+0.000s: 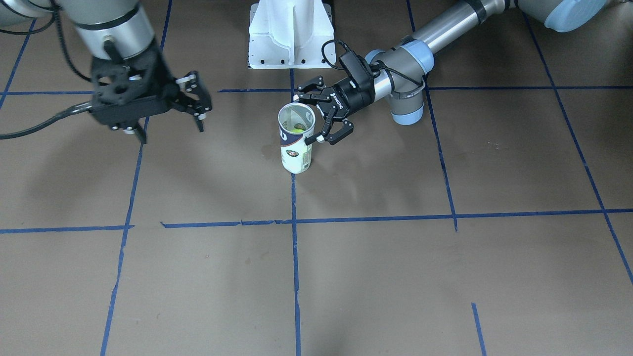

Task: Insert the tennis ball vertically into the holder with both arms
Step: 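Open the right gripper and withdraw it away from the can, then open the left gripper off the can and pull it back while the right retreats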

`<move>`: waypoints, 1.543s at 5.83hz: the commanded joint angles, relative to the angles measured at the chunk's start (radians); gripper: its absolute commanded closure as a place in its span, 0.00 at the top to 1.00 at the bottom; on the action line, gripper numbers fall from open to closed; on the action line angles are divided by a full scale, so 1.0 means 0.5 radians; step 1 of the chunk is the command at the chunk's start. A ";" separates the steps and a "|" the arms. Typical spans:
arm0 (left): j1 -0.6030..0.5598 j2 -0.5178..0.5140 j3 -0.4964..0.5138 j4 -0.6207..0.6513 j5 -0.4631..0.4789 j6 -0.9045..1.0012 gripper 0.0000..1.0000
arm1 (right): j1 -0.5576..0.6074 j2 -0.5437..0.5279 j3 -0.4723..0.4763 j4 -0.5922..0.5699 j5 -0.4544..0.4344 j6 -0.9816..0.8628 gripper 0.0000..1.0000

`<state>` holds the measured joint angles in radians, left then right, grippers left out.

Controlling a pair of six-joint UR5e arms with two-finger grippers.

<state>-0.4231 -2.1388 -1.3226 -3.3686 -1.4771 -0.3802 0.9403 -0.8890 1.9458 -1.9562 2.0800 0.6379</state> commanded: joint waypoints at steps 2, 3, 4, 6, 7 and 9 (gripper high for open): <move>-0.004 0.019 -0.155 0.006 0.003 0.018 0.96 | 0.040 -0.044 -0.001 0.001 0.009 -0.095 1.00; -0.007 0.016 -0.217 0.052 0.003 0.018 0.96 | 0.079 -0.105 -0.001 0.007 0.009 -0.210 1.00; -0.052 0.019 -0.287 0.195 0.003 0.018 0.96 | 0.177 -0.185 -0.004 0.034 0.034 -0.311 1.00; -0.089 0.016 -0.516 0.599 0.000 0.018 0.95 | 0.373 -0.341 -0.005 0.044 0.150 -0.630 1.00; -0.141 0.019 -0.624 0.847 -0.006 0.021 0.95 | 0.478 -0.442 -0.005 0.047 0.187 -0.808 1.00; -0.276 0.016 -0.738 1.308 -0.192 0.018 0.95 | 0.705 -0.632 -0.011 0.047 0.291 -1.160 1.00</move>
<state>-0.5220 -2.1296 -1.6690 -2.8284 -1.5176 -0.3710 1.2377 -1.1604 1.9418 -1.9338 2.1974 0.1416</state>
